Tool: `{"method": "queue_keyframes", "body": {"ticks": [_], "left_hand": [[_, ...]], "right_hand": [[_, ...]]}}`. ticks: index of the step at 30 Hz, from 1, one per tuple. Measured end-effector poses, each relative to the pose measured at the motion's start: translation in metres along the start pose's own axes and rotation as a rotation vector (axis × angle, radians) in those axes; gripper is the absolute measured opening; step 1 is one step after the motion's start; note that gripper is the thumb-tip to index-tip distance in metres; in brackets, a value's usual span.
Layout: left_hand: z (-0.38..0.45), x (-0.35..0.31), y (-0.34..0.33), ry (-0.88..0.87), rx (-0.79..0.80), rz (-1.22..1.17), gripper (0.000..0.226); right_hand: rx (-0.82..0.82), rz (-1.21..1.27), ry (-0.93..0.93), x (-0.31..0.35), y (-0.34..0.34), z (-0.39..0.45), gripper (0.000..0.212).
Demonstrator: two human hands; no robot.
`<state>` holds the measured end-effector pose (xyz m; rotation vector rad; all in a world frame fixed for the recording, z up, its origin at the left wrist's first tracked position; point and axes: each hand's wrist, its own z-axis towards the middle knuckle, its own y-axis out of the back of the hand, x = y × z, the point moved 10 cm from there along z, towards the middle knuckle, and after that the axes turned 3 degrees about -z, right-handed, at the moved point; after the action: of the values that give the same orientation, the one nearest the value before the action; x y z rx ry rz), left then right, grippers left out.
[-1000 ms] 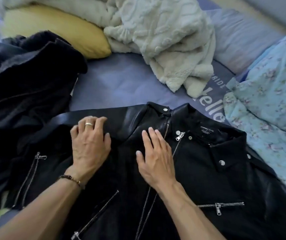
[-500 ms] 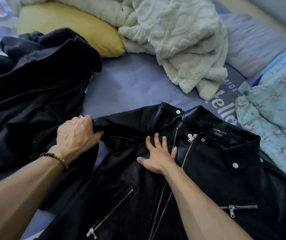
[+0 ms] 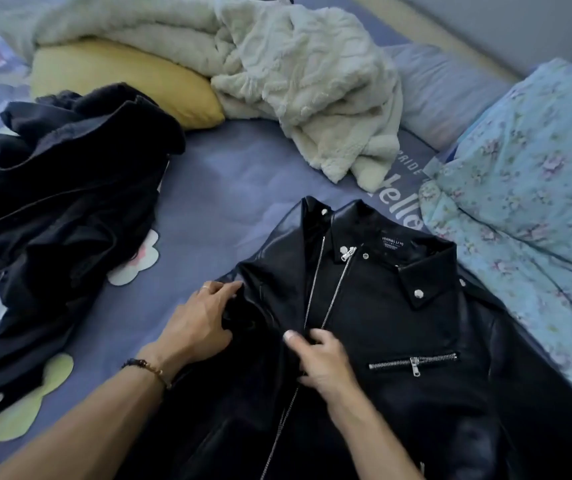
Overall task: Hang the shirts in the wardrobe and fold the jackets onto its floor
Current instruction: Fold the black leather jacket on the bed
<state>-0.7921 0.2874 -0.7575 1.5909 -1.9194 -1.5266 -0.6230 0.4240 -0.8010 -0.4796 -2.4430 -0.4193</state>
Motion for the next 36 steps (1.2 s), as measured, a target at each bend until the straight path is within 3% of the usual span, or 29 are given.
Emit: {"method": "queue_keyframes", "body": {"ticks": [2,5,7,10,12,14,17,21,24,26,29,32,36], "left_hand": [[-0.007,0.017,-0.017,0.034,0.041,0.017,0.087],[-0.006,0.026,-0.028,0.040,0.048,-0.011,0.098],[-0.002,0.025,-0.030,0.060,0.046,-0.058,0.104],[0.001,0.019,-0.035,0.068,0.029,-0.103,0.111],[-0.002,0.018,-0.034,0.081,-0.006,-0.077,0.113],[-0.008,0.021,-0.030,0.083,-0.046,-0.055,0.109],[-0.015,0.027,-0.034,0.033,-0.010,-0.069,0.106],[-0.019,0.030,-0.045,-0.009,0.047,-0.061,0.103],[-0.019,0.031,-0.049,0.007,-0.007,-0.034,0.099],[-0.020,0.029,-0.046,0.014,-0.060,-0.013,0.099],[-0.026,0.027,-0.032,0.000,-0.246,0.120,0.104],[-0.029,0.053,-0.015,0.095,-0.470,0.208,0.095],[-0.027,0.111,-0.013,0.260,-0.400,0.112,0.029]], "right_hand": [[-0.012,-0.094,0.020,-0.009,-0.021,-0.004,0.083],[-0.133,0.040,0.067,-0.008,-0.011,-0.004,0.048],[-0.075,0.210,0.146,0.007,0.004,-0.005,0.023],[0.056,0.458,0.177,0.021,0.034,-0.006,0.035],[0.052,0.454,0.130,0.014,0.047,-0.006,0.046],[0.007,0.230,0.079,-0.008,0.041,-0.013,0.052],[-0.071,-0.180,0.113,-0.029,0.022,-0.027,0.035],[-0.164,-0.305,0.175,-0.009,0.053,-0.027,0.027],[-0.150,-0.624,0.095,0.006,0.077,-0.026,0.047],[-0.256,-0.946,0.071,0.012,0.083,-0.027,0.071],[-0.424,-1.073,0.367,0.041,0.051,-0.037,0.079],[-0.232,-1.202,0.580,0.044,-0.017,-0.022,0.074],[0.039,-1.446,0.473,0.010,-0.074,0.015,0.080]]}}
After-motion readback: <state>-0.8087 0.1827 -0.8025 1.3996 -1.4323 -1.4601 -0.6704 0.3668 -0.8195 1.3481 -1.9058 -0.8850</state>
